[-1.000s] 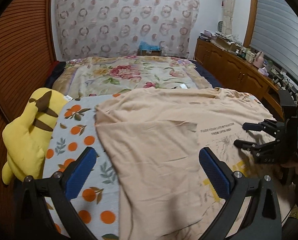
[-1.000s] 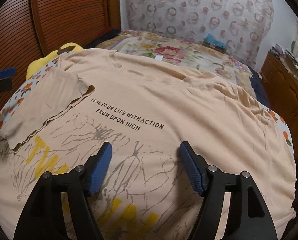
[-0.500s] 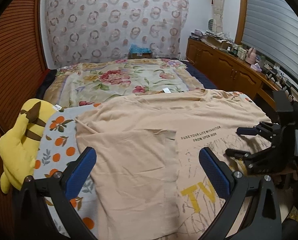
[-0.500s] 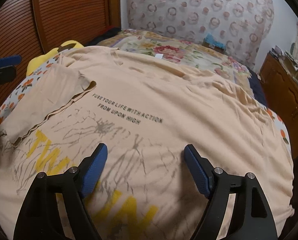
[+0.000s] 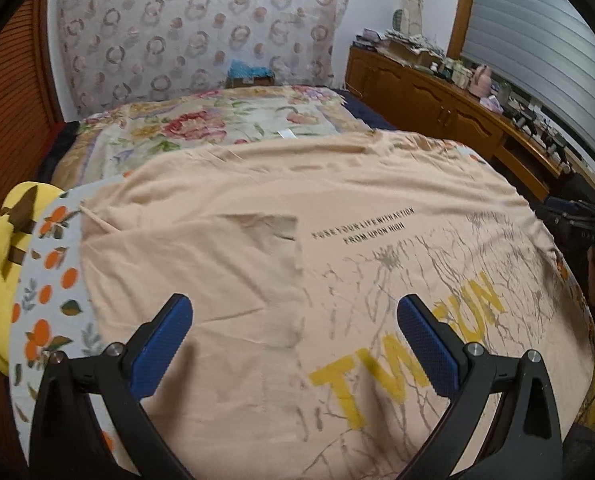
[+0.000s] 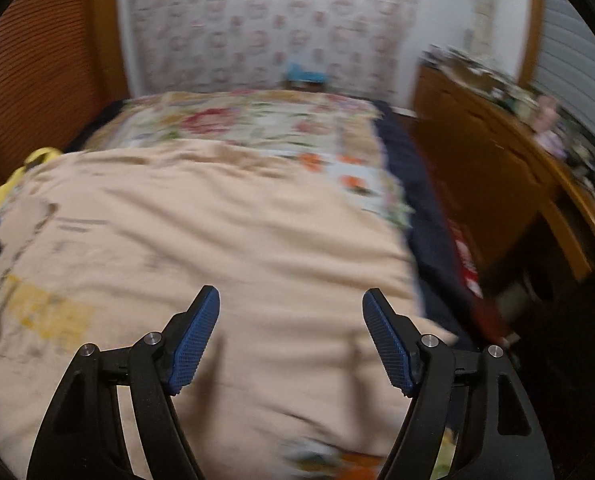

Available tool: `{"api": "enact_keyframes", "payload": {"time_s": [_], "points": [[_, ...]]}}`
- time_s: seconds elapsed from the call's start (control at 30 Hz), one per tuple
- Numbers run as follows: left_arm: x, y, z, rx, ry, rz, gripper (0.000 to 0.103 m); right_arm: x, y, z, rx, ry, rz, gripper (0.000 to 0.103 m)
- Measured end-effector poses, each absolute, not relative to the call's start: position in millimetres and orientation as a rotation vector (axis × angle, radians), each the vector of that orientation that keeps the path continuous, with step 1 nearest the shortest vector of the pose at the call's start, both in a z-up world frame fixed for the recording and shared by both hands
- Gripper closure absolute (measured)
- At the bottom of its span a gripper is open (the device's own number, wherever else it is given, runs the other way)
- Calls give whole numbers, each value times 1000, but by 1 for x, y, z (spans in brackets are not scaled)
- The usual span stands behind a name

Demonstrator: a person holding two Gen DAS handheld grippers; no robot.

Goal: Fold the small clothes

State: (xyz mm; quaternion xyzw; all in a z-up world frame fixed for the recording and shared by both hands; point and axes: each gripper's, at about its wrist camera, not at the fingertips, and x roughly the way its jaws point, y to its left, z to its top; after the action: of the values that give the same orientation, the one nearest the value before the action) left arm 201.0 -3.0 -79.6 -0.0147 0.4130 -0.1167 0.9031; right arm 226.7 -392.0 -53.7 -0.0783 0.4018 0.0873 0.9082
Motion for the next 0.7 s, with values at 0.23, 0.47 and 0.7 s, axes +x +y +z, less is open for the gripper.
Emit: {"api": "enact_keyframes", "payload": {"time_s": [0.23, 0.47, 0.7], "points": [[198, -24, -84, -3, 872, -288, 0, 224, -452, -67, -67, 884, 68, 27], [195, -33, -87, 15, 888, -306, 0, 227, -471, -84, 67, 944, 105, 32], [194, -34, -88, 11, 894, -303, 0, 234, -473, -83, 138, 942, 173, 57]]}}
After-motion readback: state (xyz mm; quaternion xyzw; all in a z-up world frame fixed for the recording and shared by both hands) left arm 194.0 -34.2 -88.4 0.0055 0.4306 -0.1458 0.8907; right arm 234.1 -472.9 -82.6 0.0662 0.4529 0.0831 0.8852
